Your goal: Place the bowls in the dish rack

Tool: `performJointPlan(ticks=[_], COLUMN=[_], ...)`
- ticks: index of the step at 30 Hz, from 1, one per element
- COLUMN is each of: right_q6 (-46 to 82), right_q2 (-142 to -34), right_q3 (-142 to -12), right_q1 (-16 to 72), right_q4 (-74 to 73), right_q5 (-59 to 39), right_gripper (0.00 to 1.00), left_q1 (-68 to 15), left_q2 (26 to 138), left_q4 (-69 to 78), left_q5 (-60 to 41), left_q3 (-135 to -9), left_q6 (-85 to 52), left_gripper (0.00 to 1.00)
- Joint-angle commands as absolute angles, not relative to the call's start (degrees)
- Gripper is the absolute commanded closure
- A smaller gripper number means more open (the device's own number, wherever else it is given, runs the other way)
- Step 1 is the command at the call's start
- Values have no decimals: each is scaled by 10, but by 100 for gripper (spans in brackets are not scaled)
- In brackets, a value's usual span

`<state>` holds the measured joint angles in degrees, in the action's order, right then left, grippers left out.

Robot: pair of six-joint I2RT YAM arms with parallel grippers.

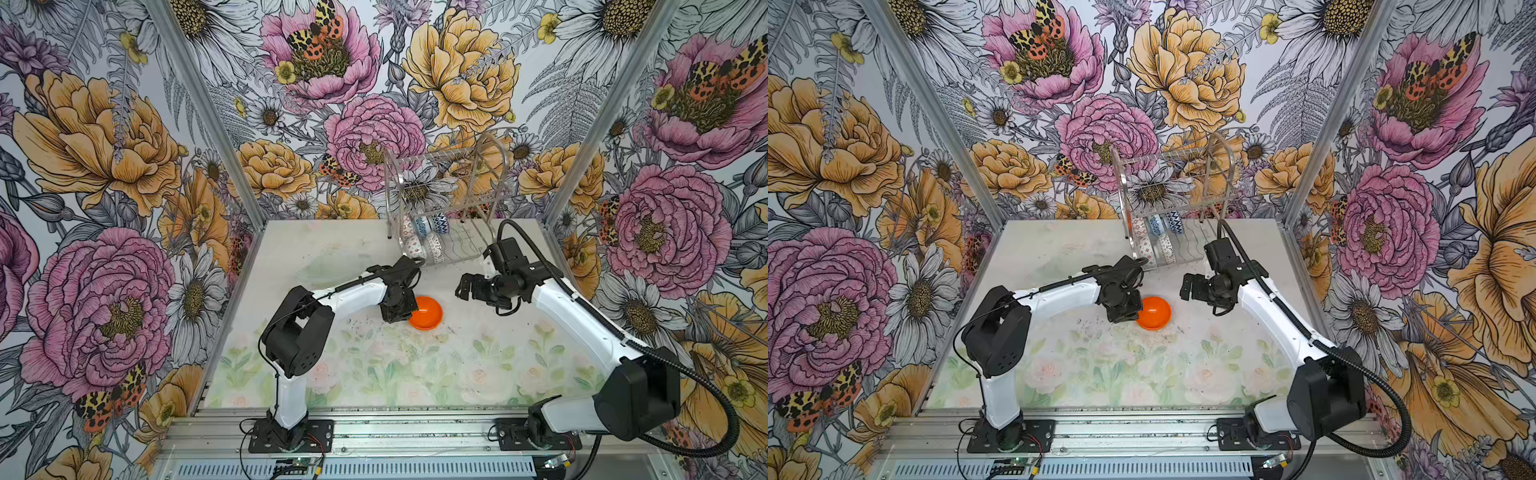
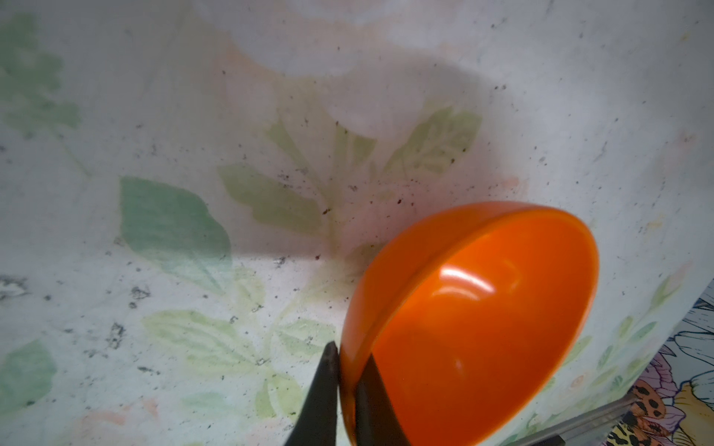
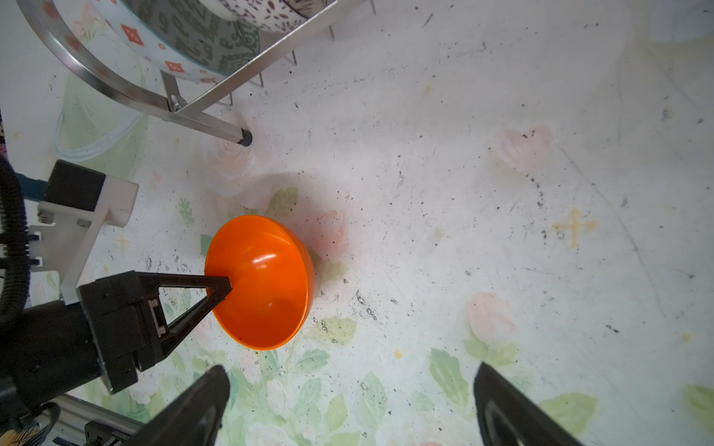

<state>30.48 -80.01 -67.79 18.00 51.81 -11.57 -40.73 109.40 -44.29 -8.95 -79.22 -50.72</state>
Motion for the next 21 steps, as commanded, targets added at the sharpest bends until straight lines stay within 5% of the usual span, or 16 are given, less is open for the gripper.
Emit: performJointPlan(ticks=[1,11,19,21], right_q6=[295,289,280,274], right_q2=[-801,-794,-804,-810], right_q3=[-694,-693,-705,-712], right_q1=[185,195,225,236], right_q4=[512,512,510,509], right_q5=[-112,-116,-115,-113], right_gripper=[0,1,1,1], left_q1=[-404,-400,-386,-374], left_q2=[1098,1068,1008,986], left_q4=[-436,-437,-456,-456], left_q5=[-80,-69,-50,-44], left_q3=[-805,-799,-797,-786], left_q6=[-511,-512,-511,-515], left_gripper=[87,76,59,49])
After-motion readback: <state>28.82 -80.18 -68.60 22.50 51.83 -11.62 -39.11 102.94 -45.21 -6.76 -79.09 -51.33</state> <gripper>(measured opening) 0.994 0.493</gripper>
